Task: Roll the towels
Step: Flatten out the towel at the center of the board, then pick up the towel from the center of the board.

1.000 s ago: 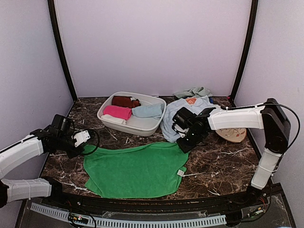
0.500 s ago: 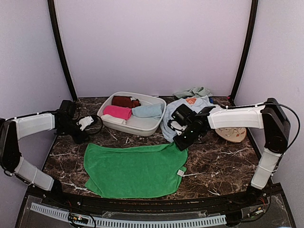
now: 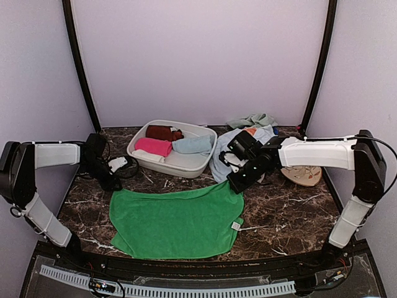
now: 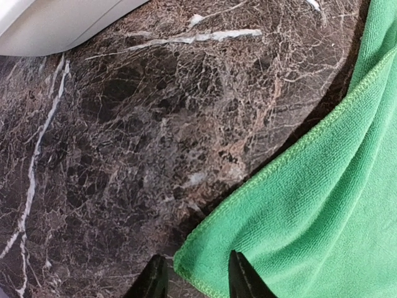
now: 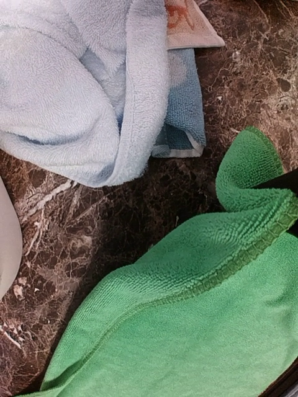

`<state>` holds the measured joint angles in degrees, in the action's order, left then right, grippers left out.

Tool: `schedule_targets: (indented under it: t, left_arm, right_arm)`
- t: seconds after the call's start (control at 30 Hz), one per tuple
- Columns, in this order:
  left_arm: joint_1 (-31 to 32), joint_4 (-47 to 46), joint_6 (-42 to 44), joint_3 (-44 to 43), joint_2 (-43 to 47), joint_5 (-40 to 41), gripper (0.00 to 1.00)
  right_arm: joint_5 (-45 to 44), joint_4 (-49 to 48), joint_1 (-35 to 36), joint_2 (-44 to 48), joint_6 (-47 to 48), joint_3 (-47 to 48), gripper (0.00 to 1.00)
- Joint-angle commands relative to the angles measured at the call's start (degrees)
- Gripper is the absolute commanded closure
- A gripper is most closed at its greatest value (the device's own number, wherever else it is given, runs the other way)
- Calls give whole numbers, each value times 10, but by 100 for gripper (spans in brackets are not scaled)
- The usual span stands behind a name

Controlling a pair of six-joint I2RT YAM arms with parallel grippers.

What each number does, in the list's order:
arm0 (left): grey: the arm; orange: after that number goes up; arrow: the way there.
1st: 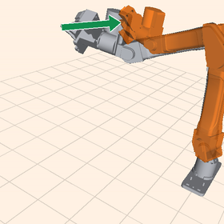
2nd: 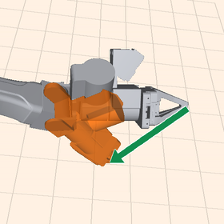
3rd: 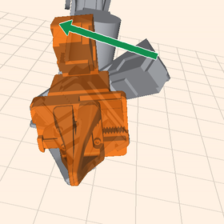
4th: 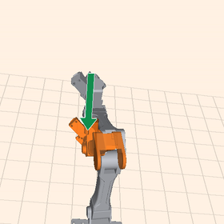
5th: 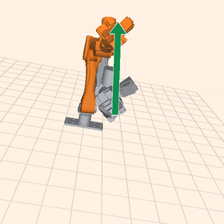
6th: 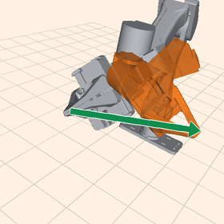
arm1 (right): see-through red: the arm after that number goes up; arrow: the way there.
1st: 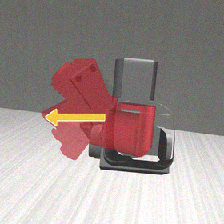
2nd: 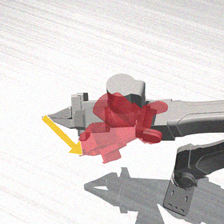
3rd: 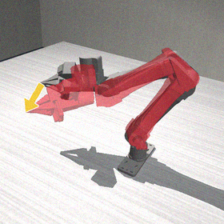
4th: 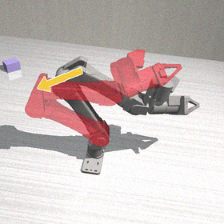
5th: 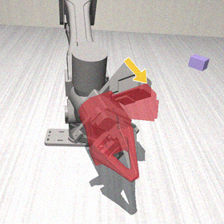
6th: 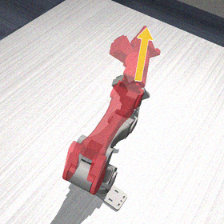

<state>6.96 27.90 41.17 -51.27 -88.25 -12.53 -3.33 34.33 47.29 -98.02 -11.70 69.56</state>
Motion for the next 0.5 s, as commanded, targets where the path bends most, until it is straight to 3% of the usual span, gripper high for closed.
schedule_targets:
  t: [0.0, 0.27, 0.47]
  left_arm:
    - [-3, 9, 3, -13, -22, -10, 68]
    - [-4, 35, 18, -27, -37, -3, 68]
    - [-4, 43, 20, -31, -55, 2, 75]
  right_arm:
    - [14, -16, 0, 23, -7, -11, 100]
    - [19, -14, 1, 35, -4, -11, 100]
    - [22, -10, 3, 47, -6, -11, 100]
